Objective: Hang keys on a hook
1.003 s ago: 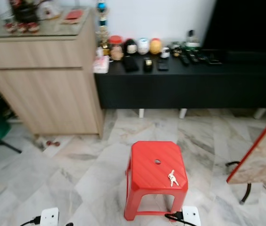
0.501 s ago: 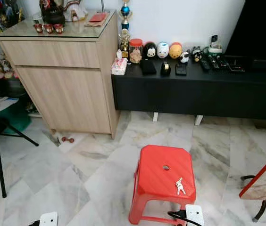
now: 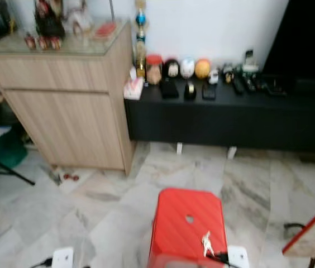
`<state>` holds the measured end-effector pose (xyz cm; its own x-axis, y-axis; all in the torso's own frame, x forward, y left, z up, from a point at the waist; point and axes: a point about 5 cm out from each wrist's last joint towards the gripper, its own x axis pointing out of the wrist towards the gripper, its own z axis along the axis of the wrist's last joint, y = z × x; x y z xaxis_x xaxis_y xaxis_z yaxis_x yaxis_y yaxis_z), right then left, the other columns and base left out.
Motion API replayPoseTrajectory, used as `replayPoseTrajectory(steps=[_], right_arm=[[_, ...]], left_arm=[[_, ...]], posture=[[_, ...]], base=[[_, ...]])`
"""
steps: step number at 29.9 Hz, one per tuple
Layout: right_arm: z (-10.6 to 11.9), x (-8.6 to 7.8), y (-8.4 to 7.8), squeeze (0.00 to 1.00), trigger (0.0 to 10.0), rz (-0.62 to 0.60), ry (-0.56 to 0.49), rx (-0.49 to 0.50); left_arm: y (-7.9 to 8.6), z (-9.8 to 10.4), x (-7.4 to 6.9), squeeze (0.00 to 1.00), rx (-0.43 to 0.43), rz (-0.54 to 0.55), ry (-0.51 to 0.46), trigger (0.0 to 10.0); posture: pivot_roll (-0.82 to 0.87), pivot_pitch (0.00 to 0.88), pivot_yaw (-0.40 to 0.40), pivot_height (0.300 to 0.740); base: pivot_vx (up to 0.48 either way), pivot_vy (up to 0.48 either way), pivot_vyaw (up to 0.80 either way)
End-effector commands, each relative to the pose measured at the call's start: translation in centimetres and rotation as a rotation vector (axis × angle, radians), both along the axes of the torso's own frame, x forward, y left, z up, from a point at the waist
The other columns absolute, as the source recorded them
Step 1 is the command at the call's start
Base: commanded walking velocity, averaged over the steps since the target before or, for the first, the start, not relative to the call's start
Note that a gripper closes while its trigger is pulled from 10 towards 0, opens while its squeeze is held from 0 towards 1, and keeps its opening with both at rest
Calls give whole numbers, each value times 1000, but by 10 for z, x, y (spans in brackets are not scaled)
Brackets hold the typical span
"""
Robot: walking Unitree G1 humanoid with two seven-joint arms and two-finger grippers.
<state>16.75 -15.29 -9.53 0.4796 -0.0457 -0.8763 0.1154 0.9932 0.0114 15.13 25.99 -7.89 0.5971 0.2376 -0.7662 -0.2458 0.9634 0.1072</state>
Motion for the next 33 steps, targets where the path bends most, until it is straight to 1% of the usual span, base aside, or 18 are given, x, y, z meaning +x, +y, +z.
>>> replayPoseTrajectory(steps=[1, 5, 6, 7, 8, 9, 10, 12, 13, 14, 15, 17, 20, 23, 27, 28, 30, 33], right_arm=[[1, 1, -2, 0, 10000, -6, -8, 4], [3, 3, -15, 0, 10000, -12, -41, -9], [6, 8, -25, 0, 10000, -35, -86, -18], [8, 11, -30, 0, 10000, -47, -108, -20], [8, 11, -30, 0, 10000, -47, -108, -20], [17, 22, -47, 0, 10000, -82, -202, -31], [21, 25, -53, 0, 10000, -96, -236, -33], [27, 34, -56, 0, 10000, -101, -284, -46], [32, 41, -57, 0, 10000, -110, -330, -50], [32, 41, -57, 0, 10000, -110, -330, -50], [40, 51, -59, 0, 10000, -114, -398, -55], [53, 64, -60, 0, 10000, -108, -506, -65], [70, 75, -57, 0, 10000, -64, -674, -83], [78, 76, -48, 0, 10000, 2, -770, -101], [82, 76, -43, 0, 10000, 38, -807, -105], [86, 78, -31, 0, 10000, 130, -840, -92], [87, 78, -22, 0, 10000, 201, -855, -77], [87, 76, -21, 0, 10000, 205, -855, -77]], left_arm=[[-3, -1, 0, 0, -2, -11, 10, 10000], [-3, -1, 0, 0, 5, -15, 11, 10000], [-3, -1, 0, 0, 4, -15, 11, 10000], [-3, -1, 0, 0, 4, -15, 10, 10000], [-3, -1, 0, 0, 4, -15, 10, 10000], [-2, -1, 0, 0, 4, -13, 9, 10000], [-2, -1, 0, 0, 4, -13, 9, 10000], [-2, -1, -1, 0, 4, -12, 9, 10000], [-2, -1, -1, 0, 5, -13, 9, 10000], [-2, -1, -1, 0, 5, -13, 9, 10000], [-2, -1, -1, 0, 6, -13, 9, 10000], [-1, -1, -1, 0, 5, -14, 6, 10000], [-1, -1, -1, 0, 5, -17, 4, 10000], [-2, -1, -1, 0, 4, -20, 3, 10000], [-2, -1, -2, 0, 4, -19, 2, 10000], [-2, -1, -2, 0, 4, -20, 2, 10000], [-2, -1, -2, 0, 4, -21, 2, 10000], [-3, -1, -2, 0, 3, -18, 2, 10000]], posture=[[177, 0, -17, 740], [176, 0, -18, 740], [177, 0, -19, 740], [177, 0, -19, 740], [177, 0, -19, 740], [176, 0, -19, 740], [173, 0, -19, 740], [172, 0, -17, 740], [169, 0, -17, 740], [169, 0, -17, 740], [167, 0, -17, 740], [163, 0, -17, 740], [156, 0, -14, 740], [154, 0, -16, 740], [153, 0, -17, 740], [143, 0, -21, 740], [144, 0, -25, 740], [145, 0, -27, 740]], base=[[0, 0, 0], [0, 0, 0], [0, 0, 0], [0, 0, 0], [0, 0, 0], [0, 0, 0], [0, 0, 0], [0, 0, 0], [0, 0, 0], [0, 0, 0], [0, 0, 0], [0, 0, 0], [0, 0, 0], [0, 0, 0], [0, 0, 0], [0, 0, 0], [0, 0, 0], [0, 0, 0]])
